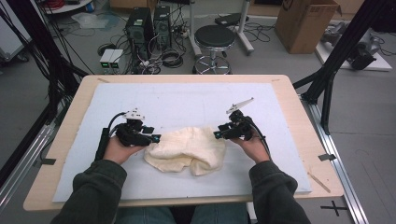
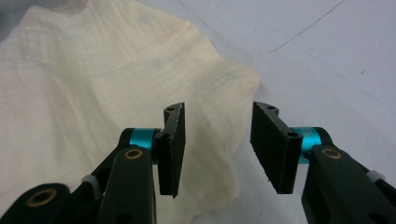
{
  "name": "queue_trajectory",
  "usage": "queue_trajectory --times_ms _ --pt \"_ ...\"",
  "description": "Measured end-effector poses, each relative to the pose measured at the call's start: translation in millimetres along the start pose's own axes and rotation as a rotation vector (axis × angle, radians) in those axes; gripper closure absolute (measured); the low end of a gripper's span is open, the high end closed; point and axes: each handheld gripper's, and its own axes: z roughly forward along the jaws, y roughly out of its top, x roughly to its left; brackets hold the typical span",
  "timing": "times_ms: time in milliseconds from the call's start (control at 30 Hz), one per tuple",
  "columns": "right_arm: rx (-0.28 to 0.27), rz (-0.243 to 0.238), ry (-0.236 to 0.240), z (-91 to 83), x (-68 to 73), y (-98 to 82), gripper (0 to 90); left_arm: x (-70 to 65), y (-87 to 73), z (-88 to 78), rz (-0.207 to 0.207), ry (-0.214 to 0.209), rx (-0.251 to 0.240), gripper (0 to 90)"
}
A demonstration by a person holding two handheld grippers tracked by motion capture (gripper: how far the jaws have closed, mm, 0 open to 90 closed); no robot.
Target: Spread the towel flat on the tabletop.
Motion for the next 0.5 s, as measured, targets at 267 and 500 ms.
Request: queue_trajectory --times_ms 267,500 --pt "0.079 -0.045 -0.016 18.4 -0.3 1.6 80.2 14.1 -6.0 19.3 -0.029 -0.019 0.046 64.4" --pt "0.03 -0.058 -0.056 9.9 1.4 7.9 86.4 10.7 -0.7 9.4 -0.004 0.004 -0.003 87.5"
